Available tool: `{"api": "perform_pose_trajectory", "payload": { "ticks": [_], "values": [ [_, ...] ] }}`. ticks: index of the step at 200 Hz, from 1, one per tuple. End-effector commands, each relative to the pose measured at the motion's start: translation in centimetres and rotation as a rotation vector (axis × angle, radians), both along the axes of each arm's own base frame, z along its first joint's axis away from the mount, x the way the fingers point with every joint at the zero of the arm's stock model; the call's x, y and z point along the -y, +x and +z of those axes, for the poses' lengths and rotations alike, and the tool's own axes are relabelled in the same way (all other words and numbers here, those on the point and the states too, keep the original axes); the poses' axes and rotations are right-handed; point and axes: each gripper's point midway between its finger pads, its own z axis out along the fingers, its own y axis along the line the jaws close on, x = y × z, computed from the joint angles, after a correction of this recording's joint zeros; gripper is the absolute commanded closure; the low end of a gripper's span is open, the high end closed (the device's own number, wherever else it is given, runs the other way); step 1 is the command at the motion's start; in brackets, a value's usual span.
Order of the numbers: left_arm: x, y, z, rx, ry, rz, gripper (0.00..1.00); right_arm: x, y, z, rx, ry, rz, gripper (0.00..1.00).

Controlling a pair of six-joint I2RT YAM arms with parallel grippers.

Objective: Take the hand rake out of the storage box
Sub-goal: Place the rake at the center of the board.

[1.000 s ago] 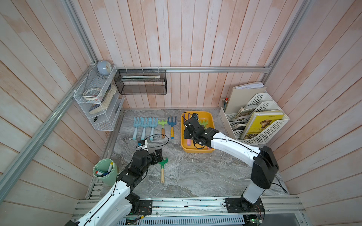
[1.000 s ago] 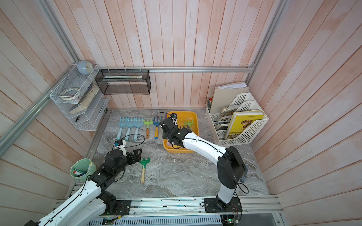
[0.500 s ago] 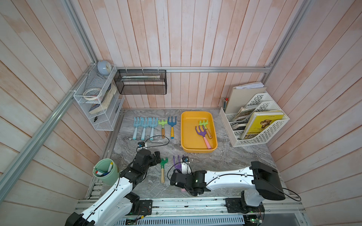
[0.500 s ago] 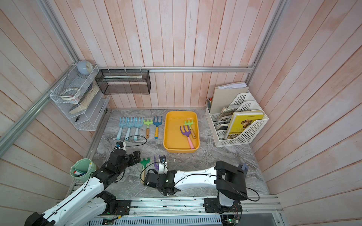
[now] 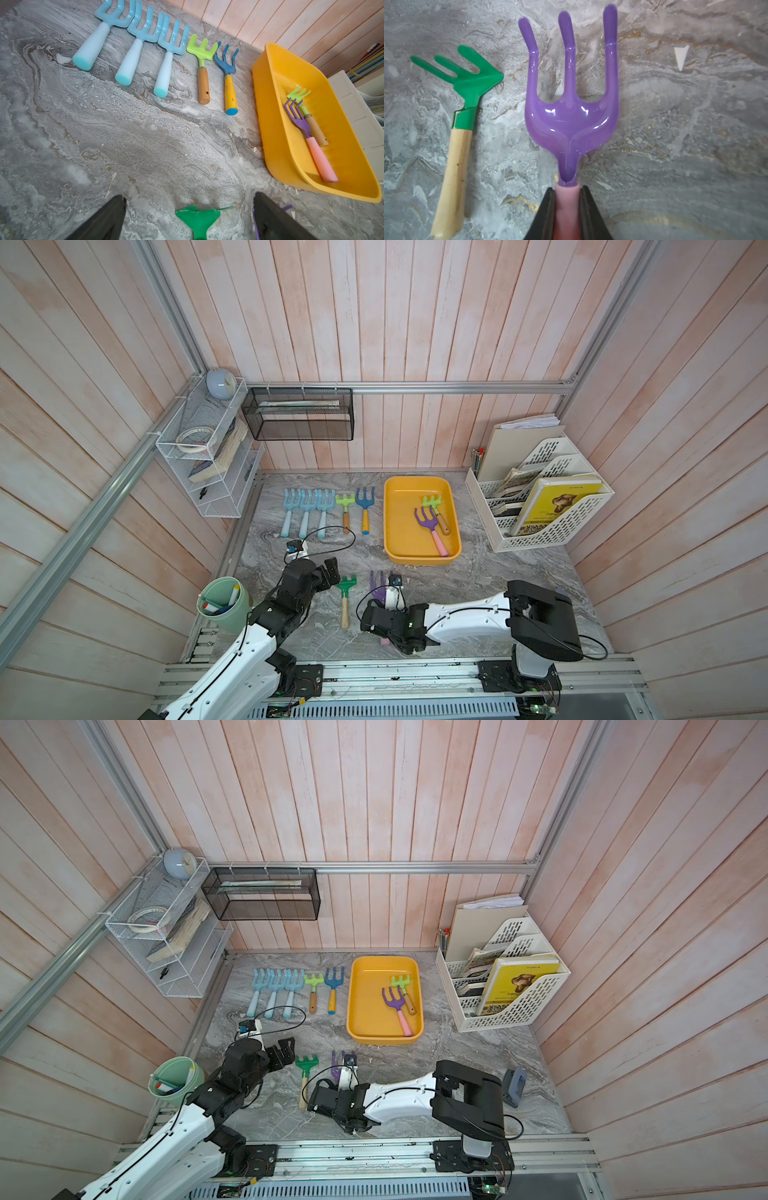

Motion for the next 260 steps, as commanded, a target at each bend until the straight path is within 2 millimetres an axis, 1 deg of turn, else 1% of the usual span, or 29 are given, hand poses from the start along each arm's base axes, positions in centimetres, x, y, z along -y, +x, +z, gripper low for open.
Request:
{"api": "perform_pose_trajectory", "payload": {
  "ticks": [1, 24, 48, 62, 73, 81, 93, 112, 134, 147, 160, 174, 184, 194, 196, 200, 203, 214, 228, 242, 255, 260],
  "values": [
    [-0.3, 0.0, -0.1, -0.003, 0.007, 0.014, 0.00, -1.1, 0.3, -0.6, 0.001, -0.010, 0.032, 1.00],
    [-0.4, 0.0, -0.2, -0.003, 0.007, 0.016, 0.00, -1.0, 0.3, -0.8, -0.005, -0.032, 0.026, 1.00],
    [-0.3, 0.0, -0.2, -0.004, 0.002, 0.013, 0.00, -1.6, 0.1, -0.9, -0.014, -0.011, 0.044, 1.00],
    [-0.3, 0.0, -0.3, -0.006, 0.003, 0.014, 0.00, -1.7, -0.1, -1.1, -0.026, -0.017, 0.047, 0.90],
    [-0.3, 0.0, -0.3, -0.006, 0.006, 0.015, 0.00, -1.6, -0.1, -1.0, -0.029, -0.029, 0.042, 0.88],
    [-0.3, 0.0, -0.2, -0.005, 0.005, 0.014, 0.00, -1.7, 0.0, -1.0, -0.029, -0.029, 0.046, 0.84],
    [-0.3, 0.0, -0.3, -0.007, 0.006, 0.014, 0.00, -1.9, 0.0, -0.9, -0.027, -0.026, 0.047, 0.73],
    [-0.3, 0.0, -0.4, -0.010, 0.002, 0.013, 0.00, -1.9, 0.1, -1.0, -0.026, -0.030, 0.048, 0.68],
    [0.0, 0.0, -0.3, -0.011, -0.006, -0.001, 0.00, -1.9, 0.1, -0.9, -0.025, -0.031, 0.051, 0.56],
    [0.0, 0.0, -0.3, -0.013, -0.005, -0.001, 0.00, -2.0, 0.1, -0.5, -0.024, -0.025, 0.055, 0.52],
    [0.0, -0.1, -0.3, -0.014, -0.006, -0.002, 0.00, -2.1, 0.3, 0.5, -0.011, -0.021, 0.066, 0.50],
    [0.1, -0.1, -0.2, -0.013, -0.007, -0.003, 0.00, -2.2, 0.9, 3.2, 0.036, -0.014, 0.083, 0.44],
    [0.0, -0.1, -0.2, -0.011, -0.008, -0.004, 0.00, -1.7, 1.8, 5.7, 0.085, -0.012, 0.086, 0.42],
    [0.1, -0.1, -0.1, -0.008, -0.012, -0.004, 0.00, -1.1, 3.1, 8.6, 0.143, 0.008, 0.092, 0.40],
    [0.1, -0.1, -0.1, -0.007, -0.012, -0.004, 0.00, -1.0, 3.3, 9.1, 0.156, 0.011, 0.096, 0.39],
    [0.1, -0.1, -0.1, -0.006, -0.013, -0.005, 0.00, -0.7, 4.0, 10.2, 0.179, 0.015, 0.103, 0.31],
    [0.1, -0.2, -0.1, -0.007, -0.013, -0.004, 0.00, -0.5, 4.5, 10.8, 0.191, 0.017, 0.109, 0.28],
    [0.2, -0.2, -0.2, -0.009, -0.018, -0.008, 0.00, 0.6, 6.9, 12.7, 0.220, 0.017, 0.127, 0.26],
    [0.6, -0.1, -0.3, -0.010, -0.029, -0.029, 0.00, 3.3, 10.7, 13.6, 0.235, -0.001, 0.087, 0.26],
    [0.6, 0.0, -0.3, -0.018, -0.021, -0.028, 0.00, 5.1, 14.0, 14.0, 0.253, -0.018, 0.102, 0.26],
    [0.5, 0.0, -0.4, -0.025, -0.011, -0.022, 0.00, 7.4, 17.1, 13.4, 0.240, -0.051, 0.085, 0.26],
    [0.4, 0.0, -0.4, -0.026, -0.009, -0.020, 0.00, 8.1, 18.2, 12.7, 0.227, -0.063, 0.084, 0.26]
  ]
}}
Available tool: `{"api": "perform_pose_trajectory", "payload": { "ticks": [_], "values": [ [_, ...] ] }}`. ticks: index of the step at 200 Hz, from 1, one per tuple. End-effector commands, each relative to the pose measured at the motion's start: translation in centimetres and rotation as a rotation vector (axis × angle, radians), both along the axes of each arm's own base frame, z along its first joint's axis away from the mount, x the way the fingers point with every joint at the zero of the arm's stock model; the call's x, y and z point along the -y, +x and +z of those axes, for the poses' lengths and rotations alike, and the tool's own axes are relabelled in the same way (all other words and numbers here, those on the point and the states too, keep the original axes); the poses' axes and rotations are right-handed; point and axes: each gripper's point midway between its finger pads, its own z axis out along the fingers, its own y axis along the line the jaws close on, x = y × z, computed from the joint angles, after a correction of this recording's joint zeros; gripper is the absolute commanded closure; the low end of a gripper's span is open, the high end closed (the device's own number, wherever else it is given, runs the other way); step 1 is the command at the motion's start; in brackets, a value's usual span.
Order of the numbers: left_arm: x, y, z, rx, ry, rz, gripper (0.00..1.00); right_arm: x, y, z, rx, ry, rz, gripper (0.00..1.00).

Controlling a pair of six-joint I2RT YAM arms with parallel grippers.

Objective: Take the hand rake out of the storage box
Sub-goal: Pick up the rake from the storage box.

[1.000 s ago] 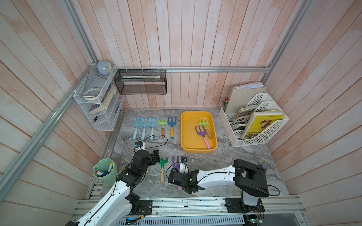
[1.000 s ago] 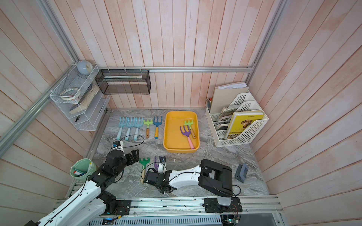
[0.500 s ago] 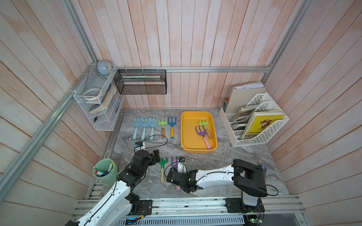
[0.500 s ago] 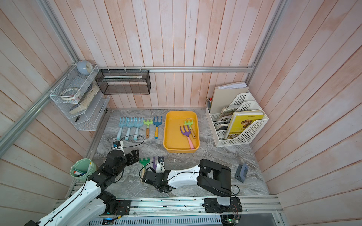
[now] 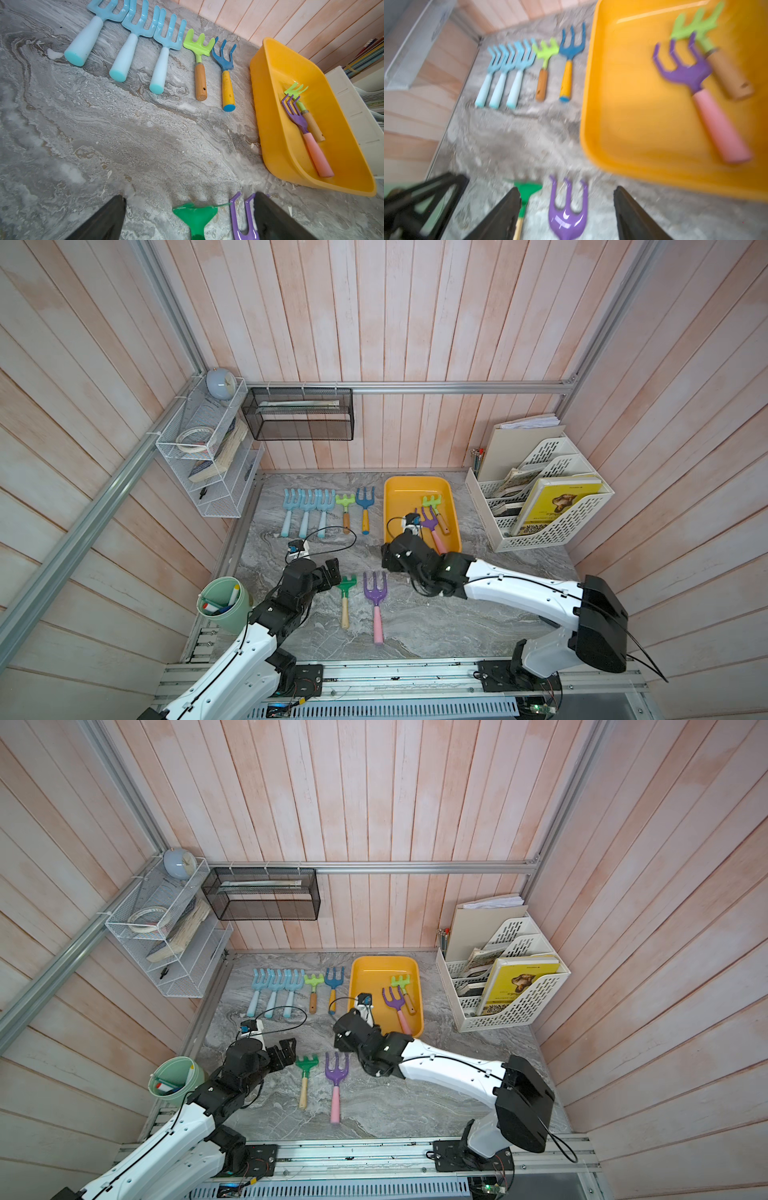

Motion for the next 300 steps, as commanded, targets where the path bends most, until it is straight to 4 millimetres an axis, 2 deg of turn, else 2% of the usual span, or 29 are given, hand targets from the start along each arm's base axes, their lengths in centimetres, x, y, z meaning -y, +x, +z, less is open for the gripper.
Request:
{"api": "perform_pose_trajectory", "payload": {
  "ticks": [1, 19, 34, 49, 69, 87, 136, 155, 177, 247, 265, 281, 300],
  "values": [
    [-0.1, 0.1, 0.0, -0.007, 0.000, 0.003, 0.00, 2.8, 3.4, -3.4, -0.040, -0.168, 0.087, 0.26],
    [0.0, 0.1, -0.1, -0.005, -0.002, 0.002, 0.00, 5.6, 7.0, -5.8, -0.100, -0.178, 0.058, 0.28],
    [0.0, 0.1, -0.2, -0.007, -0.006, 0.000, 0.00, 7.7, 9.0, -7.8, -0.144, -0.253, 0.011, 0.31],
    [0.1, 0.1, -0.3, -0.011, -0.013, -0.001, 0.00, 8.9, 10.1, -9.9, -0.172, -0.329, -0.011, 0.31],
    [0.2, 0.2, -0.6, -0.014, -0.014, -0.004, 0.00, 10.5, 11.3, -13.1, -0.250, -0.326, -0.022, 0.33],
    [0.3, 0.3, -1.0, -0.025, -0.008, -0.005, 0.00, 11.4, 12.0, -14.6, -0.278, -0.301, -0.024, 0.35],
    [0.4, 0.7, -1.7, -0.048, 0.010, -0.006, 0.00, 12.1, 13.4, -16.3, -0.299, -0.298, -0.027, 0.39],
    [0.3, 0.8, -1.9, -0.052, 0.014, -0.003, 0.00, 12.1, 13.6, -16.7, -0.307, -0.296, -0.023, 0.44],
    [0.3, 0.8, -2.0, -0.055, 0.019, -0.001, 0.00, 11.7, 13.7, -17.0, -0.315, -0.282, -0.011, 0.55],
    [0.2, 0.8, -1.8, -0.052, 0.014, 0.002, 0.00, 10.8, 13.4, -17.5, -0.342, -0.261, 0.009, 0.75],
    [0.2, 0.8, -1.9, -0.054, 0.014, 0.000, 0.00, 10.7, 13.2, -17.7, -0.351, -0.297, 0.007, 0.75],
    [0.2, 0.7, -1.8, -0.054, 0.013, 0.000, 0.00, 10.9, 13.1, -17.9, -0.362, -0.339, -0.009, 0.62],
    [0.2, 0.7, -1.9, -0.056, 0.014, 0.000, 0.00, 11.4, 12.8, -18.0, -0.379, -0.371, -0.033, 0.62]
  ]
}}
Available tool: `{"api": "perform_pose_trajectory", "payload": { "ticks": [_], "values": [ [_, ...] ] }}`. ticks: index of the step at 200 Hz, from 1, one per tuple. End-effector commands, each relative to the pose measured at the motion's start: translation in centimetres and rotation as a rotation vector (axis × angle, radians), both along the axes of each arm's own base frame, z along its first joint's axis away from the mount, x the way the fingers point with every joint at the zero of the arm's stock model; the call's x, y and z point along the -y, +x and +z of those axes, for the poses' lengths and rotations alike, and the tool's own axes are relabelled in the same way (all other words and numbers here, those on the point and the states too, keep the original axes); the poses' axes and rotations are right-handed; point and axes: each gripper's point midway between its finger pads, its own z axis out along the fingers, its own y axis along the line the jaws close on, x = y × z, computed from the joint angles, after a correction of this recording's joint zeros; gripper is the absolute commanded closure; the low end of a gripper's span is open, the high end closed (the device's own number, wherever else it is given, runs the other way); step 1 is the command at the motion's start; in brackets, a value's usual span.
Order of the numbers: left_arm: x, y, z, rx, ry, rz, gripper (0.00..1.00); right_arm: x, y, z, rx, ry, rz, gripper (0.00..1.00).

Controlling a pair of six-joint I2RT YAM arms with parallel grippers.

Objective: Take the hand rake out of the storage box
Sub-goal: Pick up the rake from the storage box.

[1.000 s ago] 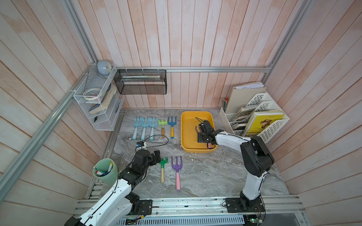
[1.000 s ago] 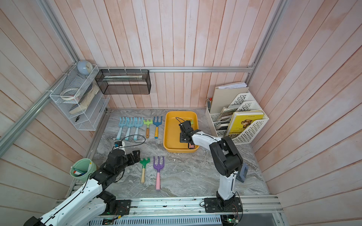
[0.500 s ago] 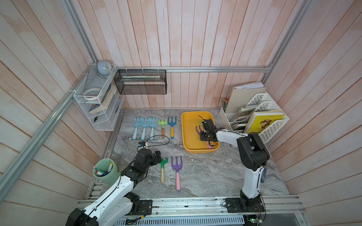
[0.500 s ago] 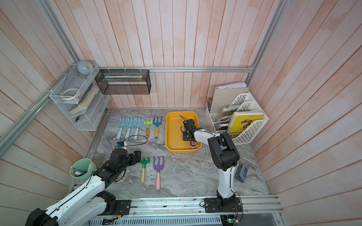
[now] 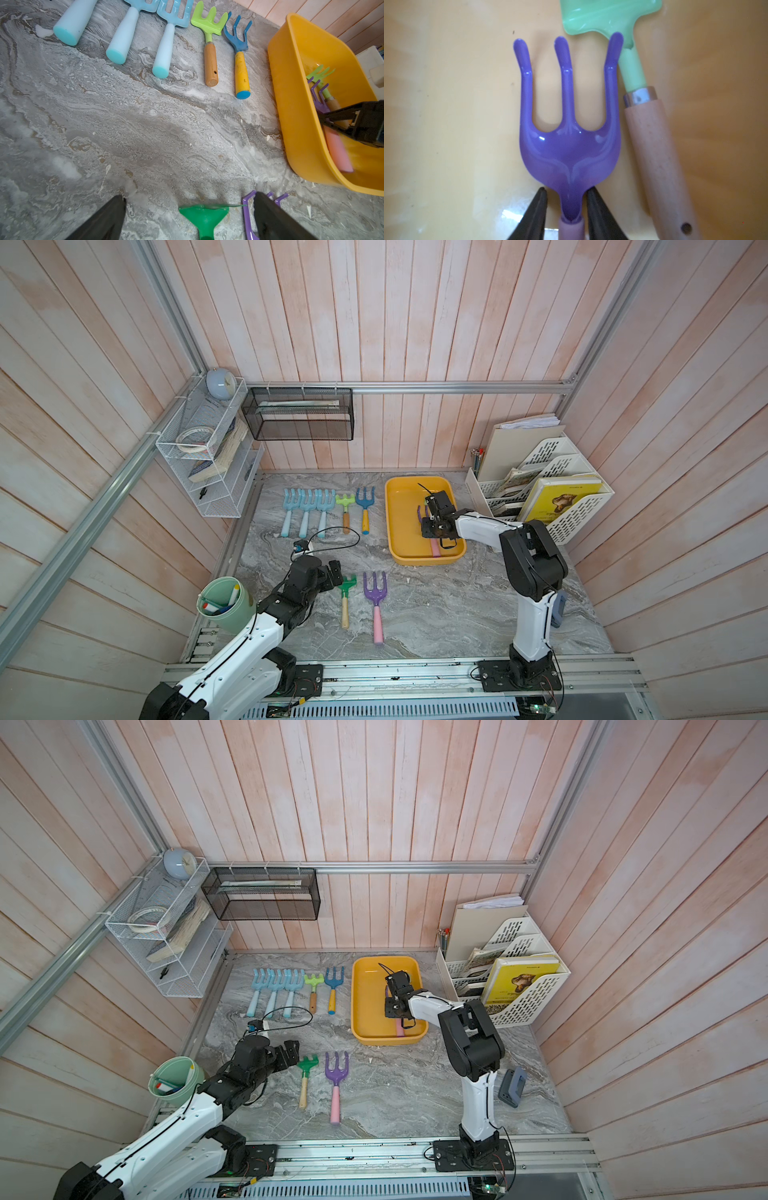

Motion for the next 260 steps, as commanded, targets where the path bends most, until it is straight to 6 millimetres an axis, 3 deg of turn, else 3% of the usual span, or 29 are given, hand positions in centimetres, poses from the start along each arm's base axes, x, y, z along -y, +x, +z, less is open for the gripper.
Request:
{"api": "perform_pose_trajectory", "payload": {
  "ticks": [1, 17, 84, 103, 126, 161, 186, 199, 213, 235, 260],
  "values": [
    [0.0, 0.2, 0.4, 0.017, -0.014, 0.000, 0.00, 0.9, -1.3, -1.8, -0.075, -0.086, -0.024, 0.62],
    [0.0, 0.2, 0.4, 0.017, -0.012, 0.002, 0.00, 0.9, -1.6, -2.0, -0.084, -0.083, -0.020, 0.64],
    [0.0, 0.2, 0.3, 0.014, -0.010, 0.003, 0.00, -0.2, -1.2, -0.6, -0.071, -0.100, -0.009, 0.92],
    [0.0, 0.2, 0.3, 0.014, -0.010, 0.003, 0.00, -0.8, -0.5, 1.4, -0.034, -0.095, -0.008, 0.99],
    [0.0, 0.2, 0.4, 0.017, -0.011, 0.004, 0.00, -1.4, 0.0, 4.3, 0.020, -0.083, -0.008, 1.00],
    [0.0, 0.2, 0.5, 0.019, -0.013, 0.003, 0.00, -1.9, -0.4, 10.6, 0.123, -0.023, -0.018, 1.00],
    [-0.1, 0.1, 0.7, 0.025, -0.017, 0.005, 0.00, -2.8, -3.9, 16.1, 0.214, 0.028, -0.001, 1.00],
    [-0.1, 0.0, 0.8, 0.029, -0.019, 0.007, 0.00, -3.0, -6.8, 19.0, 0.262, 0.071, -0.008, 1.00],
    [-0.2, 0.0, 0.8, 0.033, -0.018, 0.010, 0.00, -3.7, -10.6, 20.9, 0.296, 0.142, 0.004, 1.00],
    [-0.2, 0.0, 0.8, 0.032, -0.019, 0.009, 0.00, -4.6, -17.4, 20.2, 0.271, 0.218, 0.031, 1.00],
    [-0.2, 0.0, 0.7, 0.028, -0.016, 0.011, 0.00, -6.6, -24.1, 17.0, 0.180, 0.282, 0.070, 1.00]
  ]
}}
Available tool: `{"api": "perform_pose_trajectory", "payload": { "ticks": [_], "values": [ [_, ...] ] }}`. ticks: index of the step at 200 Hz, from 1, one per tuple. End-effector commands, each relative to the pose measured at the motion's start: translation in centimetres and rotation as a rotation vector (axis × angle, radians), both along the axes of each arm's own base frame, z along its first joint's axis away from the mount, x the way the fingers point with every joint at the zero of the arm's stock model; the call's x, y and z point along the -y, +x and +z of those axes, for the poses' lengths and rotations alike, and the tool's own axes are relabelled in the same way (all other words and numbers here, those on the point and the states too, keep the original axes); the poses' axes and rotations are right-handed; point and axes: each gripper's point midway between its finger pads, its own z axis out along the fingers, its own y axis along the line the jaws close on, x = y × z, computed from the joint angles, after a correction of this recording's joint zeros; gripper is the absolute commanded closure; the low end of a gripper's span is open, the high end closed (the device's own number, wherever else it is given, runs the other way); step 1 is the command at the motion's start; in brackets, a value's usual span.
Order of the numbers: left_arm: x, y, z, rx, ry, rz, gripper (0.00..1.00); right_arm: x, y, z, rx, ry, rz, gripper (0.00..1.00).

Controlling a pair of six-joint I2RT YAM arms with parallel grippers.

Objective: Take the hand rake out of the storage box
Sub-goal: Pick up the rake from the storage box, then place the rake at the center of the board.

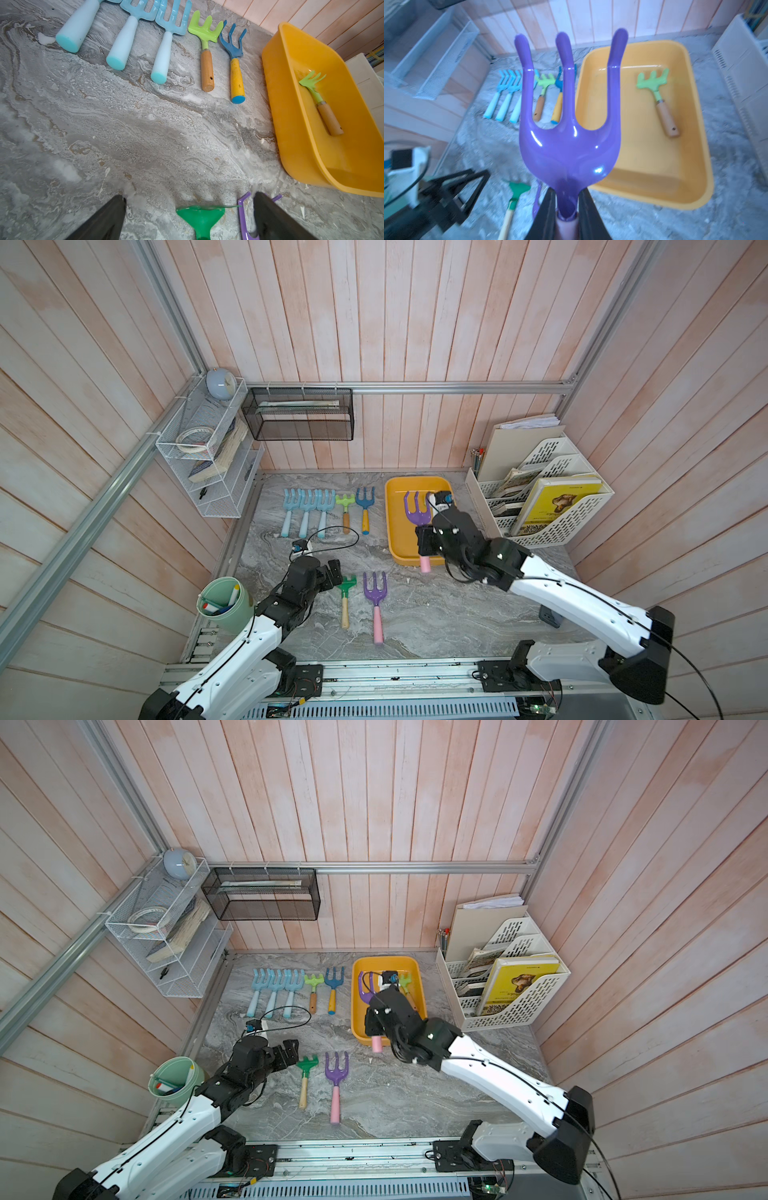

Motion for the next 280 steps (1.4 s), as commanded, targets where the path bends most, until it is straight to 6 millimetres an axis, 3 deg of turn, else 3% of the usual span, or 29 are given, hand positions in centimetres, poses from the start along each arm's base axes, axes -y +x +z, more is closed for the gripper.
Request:
{"api": "perform_pose_trajectory", "payload": {
  "ticks": [1, 18, 38, 58, 90, 142, 196, 244, 280],
  "values": [
    [-0.2, 0.0, 0.0, 0.003, -0.006, 0.008, 0.00, 0.2, -4.5, -5.9, -0.144, -0.030, -0.055, 1.00],
    [-0.1, 0.0, 0.0, 0.004, -0.007, 0.007, 0.00, -2.1, -7.7, -9.5, -0.219, -0.024, 0.009, 1.00],
    [0.0, -0.1, 0.1, 0.004, -0.018, -0.001, 0.00, -3.8, -9.7, -14.4, -0.321, -0.060, 0.046, 1.00],
    [0.2, -0.2, 0.1, 0.006, -0.032, -0.010, 0.00, -4.0, -10.3, -17.7, -0.379, -0.077, 0.039, 1.00],
    [0.3, -0.4, 0.5, 0.022, -0.044, -0.013, 0.00, -2.8, -9.7, -20.6, -0.406, -0.092, 0.003, 1.00],
    [-0.1, -0.4, 0.7, 0.028, -0.032, 0.002, 0.00, -0.9, -8.3, -22.9, -0.414, -0.171, -0.075, 1.00],
    [-0.1, -0.3, 0.5, 0.021, -0.028, 0.001, 0.00, -1.5, -7.9, -23.6, -0.418, -0.202, -0.082, 0.99],
    [-0.2, -0.3, 0.5, 0.023, -0.024, 0.005, 0.00, -1.6, -7.7, -23.7, -0.415, -0.202, -0.077, 0.74],
    [-1.1, -0.4, 0.8, 0.029, 0.007, 0.044, 0.00, -1.4, -7.4, -24.3, -0.425, -0.190, -0.073, 0.73]
  ]
}}
